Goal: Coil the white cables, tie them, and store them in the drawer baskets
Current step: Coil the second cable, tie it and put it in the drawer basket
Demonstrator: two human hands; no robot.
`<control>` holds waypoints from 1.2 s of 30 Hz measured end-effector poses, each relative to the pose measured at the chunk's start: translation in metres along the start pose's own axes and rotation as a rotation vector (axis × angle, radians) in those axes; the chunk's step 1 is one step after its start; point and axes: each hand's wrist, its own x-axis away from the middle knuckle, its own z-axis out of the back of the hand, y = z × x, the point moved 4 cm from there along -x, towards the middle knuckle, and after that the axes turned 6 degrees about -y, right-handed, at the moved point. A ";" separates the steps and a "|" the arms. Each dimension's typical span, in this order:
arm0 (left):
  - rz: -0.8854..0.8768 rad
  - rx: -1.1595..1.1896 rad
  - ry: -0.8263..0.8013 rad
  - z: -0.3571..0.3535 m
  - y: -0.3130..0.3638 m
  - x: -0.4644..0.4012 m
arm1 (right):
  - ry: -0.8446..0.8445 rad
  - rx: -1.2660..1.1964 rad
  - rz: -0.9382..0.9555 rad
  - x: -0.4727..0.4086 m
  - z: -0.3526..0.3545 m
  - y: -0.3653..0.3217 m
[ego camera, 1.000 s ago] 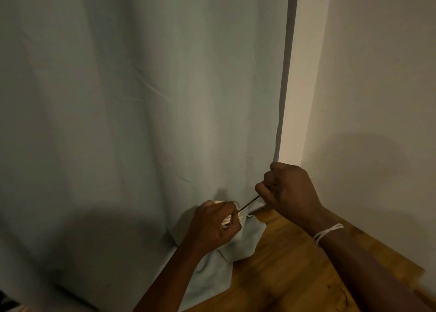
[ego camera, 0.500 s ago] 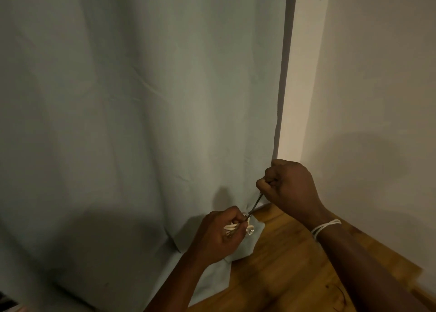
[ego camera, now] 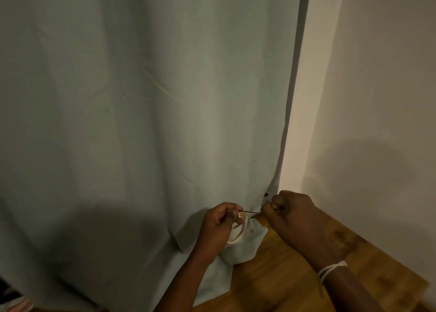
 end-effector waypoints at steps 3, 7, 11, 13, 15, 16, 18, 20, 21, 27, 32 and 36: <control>0.068 0.163 0.058 0.001 0.003 -0.009 | -0.035 -0.043 -0.020 0.022 -0.018 -0.005; 0.117 0.216 0.079 0.002 0.002 -0.013 | -0.007 -0.091 -0.086 0.042 -0.042 -0.007; 0.131 0.087 0.165 0.001 -0.006 -0.013 | -0.028 -0.067 -0.108 0.050 -0.052 -0.008; 0.114 0.008 0.216 0.000 -0.008 -0.013 | -0.026 -0.051 -0.102 0.048 -0.052 -0.011; 0.081 -0.076 0.223 -0.003 -0.010 -0.011 | -0.021 -0.029 -0.077 0.043 -0.049 -0.018; 0.056 -0.114 0.212 -0.003 -0.011 -0.011 | -0.028 -0.013 -0.064 0.040 -0.048 -0.022; 0.024 -0.145 0.191 -0.004 -0.013 -0.010 | -0.018 0.049 -0.041 0.035 -0.043 -0.029; 0.052 -0.091 0.195 -0.003 -0.009 -0.011 | -0.017 0.047 -0.039 0.033 -0.040 -0.032; 0.093 -0.024 0.212 -0.001 -0.008 -0.012 | -0.009 0.017 -0.042 0.034 -0.041 -0.032; 0.320 0.519 0.231 0.010 0.008 -0.014 | -0.006 -0.057 -0.217 0.047 -0.064 -0.012; 0.263 0.360 0.155 0.011 0.021 -0.009 | -0.019 -0.075 -0.224 0.050 -0.069 -0.006; 0.143 0.199 0.142 0.013 0.020 -0.008 | -0.153 -0.141 -0.281 0.053 -0.068 -0.007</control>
